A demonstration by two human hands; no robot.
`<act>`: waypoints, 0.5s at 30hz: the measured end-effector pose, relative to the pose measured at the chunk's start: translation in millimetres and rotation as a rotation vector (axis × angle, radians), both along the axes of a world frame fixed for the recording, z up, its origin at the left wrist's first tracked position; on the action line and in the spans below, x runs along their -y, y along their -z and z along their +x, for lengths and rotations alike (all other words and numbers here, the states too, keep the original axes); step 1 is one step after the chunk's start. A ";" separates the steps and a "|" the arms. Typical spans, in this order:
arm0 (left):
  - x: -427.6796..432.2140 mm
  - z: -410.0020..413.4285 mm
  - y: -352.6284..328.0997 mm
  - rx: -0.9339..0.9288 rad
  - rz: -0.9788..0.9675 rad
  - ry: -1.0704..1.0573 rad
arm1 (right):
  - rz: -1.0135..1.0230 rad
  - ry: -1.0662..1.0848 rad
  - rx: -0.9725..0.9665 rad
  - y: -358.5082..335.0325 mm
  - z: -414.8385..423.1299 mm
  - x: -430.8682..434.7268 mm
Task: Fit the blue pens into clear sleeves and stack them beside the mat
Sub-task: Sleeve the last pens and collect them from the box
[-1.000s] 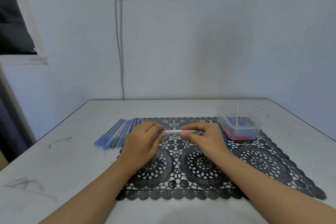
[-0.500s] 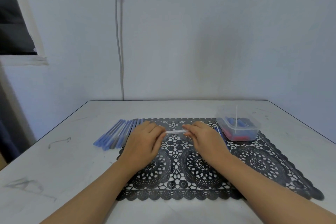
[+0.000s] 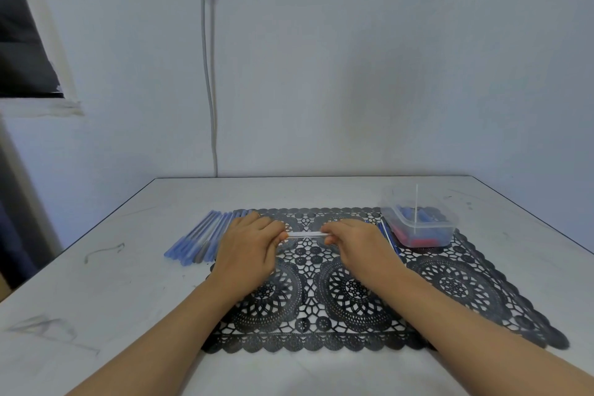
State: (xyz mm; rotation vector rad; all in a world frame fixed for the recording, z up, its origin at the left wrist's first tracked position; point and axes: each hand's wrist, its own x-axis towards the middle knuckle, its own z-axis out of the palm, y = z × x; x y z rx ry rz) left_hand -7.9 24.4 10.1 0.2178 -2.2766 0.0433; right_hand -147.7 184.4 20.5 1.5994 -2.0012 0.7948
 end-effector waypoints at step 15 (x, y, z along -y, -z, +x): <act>2.1 -0.7 4.9 -0.057 0.011 -0.027 | -0.012 -0.010 -0.131 -3.8 4.6 -7.2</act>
